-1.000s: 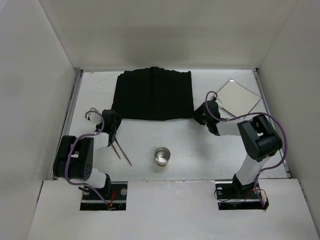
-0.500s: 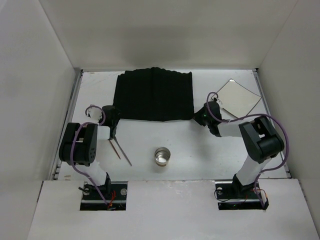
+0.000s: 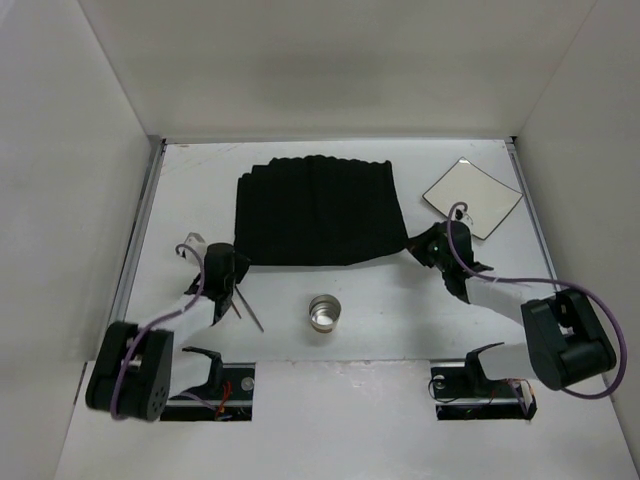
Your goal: Set the dinner table for one person
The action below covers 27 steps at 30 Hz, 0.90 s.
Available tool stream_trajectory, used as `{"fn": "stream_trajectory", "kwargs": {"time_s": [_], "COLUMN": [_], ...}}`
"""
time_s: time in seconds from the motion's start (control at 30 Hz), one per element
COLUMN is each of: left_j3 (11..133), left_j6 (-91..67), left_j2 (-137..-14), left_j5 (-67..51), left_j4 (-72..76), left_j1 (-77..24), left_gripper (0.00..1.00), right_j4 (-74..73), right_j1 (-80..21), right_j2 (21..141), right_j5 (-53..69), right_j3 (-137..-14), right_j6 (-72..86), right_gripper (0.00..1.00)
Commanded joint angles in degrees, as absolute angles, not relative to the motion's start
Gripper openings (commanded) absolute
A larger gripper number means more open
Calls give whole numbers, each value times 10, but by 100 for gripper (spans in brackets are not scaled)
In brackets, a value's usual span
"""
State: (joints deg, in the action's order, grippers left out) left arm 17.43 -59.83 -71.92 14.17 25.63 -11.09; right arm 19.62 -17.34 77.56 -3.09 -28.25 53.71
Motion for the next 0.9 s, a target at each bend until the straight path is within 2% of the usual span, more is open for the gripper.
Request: {"fn": "stream_trajectory", "kwargs": {"time_s": [0.0,0.13,0.27,0.6,0.87], "left_j3": [143,134,129,157,145], "left_j6": [-575,-555,-551,-563,-559], "left_j2": [-615,-568,-581,-691,-679], "left_j5": [172,163,160,142,132], "left_j4": [159,117,130,215,218], "left_j1": [-137,-137,-149,-176,-176], "left_gripper": [7,7,7,8,8], "right_j4": [179,152,119,128,111], "right_j1": [-153,-136,-124,-102,-60], "right_j2": [730,671,630,676,620], "right_j5": [-52,-58,-64,-57,-55], "right_j3": [-248,-213,-199,-201,-171], "right_j6": [534,536,531,520,510], "right_gripper": [4,4,4,4,4]}}
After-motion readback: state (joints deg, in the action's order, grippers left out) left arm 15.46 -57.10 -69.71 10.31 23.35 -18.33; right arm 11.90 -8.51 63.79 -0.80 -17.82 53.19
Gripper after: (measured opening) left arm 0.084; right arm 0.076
